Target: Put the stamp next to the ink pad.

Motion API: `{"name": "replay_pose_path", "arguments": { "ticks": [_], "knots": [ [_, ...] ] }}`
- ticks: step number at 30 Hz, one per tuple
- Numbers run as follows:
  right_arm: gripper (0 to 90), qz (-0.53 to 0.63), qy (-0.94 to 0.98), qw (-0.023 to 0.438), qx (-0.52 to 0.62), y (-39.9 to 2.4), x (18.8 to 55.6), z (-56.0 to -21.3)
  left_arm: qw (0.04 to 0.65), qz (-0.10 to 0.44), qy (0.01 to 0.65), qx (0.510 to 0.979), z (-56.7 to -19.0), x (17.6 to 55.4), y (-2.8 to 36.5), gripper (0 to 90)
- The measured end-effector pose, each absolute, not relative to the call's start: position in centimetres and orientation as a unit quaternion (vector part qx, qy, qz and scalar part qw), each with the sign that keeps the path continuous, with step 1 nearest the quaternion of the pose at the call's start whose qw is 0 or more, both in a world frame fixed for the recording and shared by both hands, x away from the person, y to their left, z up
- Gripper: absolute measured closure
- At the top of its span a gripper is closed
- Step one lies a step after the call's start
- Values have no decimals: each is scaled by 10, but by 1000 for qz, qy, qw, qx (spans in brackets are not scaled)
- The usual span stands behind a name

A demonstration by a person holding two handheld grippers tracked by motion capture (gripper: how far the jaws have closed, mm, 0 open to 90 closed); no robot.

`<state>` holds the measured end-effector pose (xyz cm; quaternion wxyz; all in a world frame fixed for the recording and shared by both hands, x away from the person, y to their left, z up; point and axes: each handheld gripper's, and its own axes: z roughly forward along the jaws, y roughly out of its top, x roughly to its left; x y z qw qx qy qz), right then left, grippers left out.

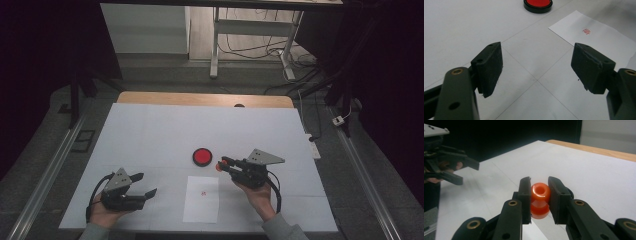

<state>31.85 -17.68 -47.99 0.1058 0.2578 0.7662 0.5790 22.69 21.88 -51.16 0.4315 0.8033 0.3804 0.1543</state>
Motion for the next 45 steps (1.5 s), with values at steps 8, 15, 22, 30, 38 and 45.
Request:
{"name": "replay_pose_path", "arguments": {
  "ticks": [8,15,22,30,38,45],
  "knots": [
    [724,564,772,111,269,-173,331,-485,431,154,381,804,-512,227,218,258],
    [724,550,780,121,272,-167,342,-482,429,152,380,805,-512,228,219,258],
    [724,526,791,132,285,-164,356,-493,428,152,380,805,-512,228,219,258],
    [724,498,801,141,301,-161,369,-504,428,152,380,806,-513,228,219,258],
    [723,473,814,144,305,-158,376,-515,427,152,381,806,-513,229,220,257],
    [722,456,821,147,309,-157,379,-520,426,152,381,806,-513,229,220,256]
  ]
}}
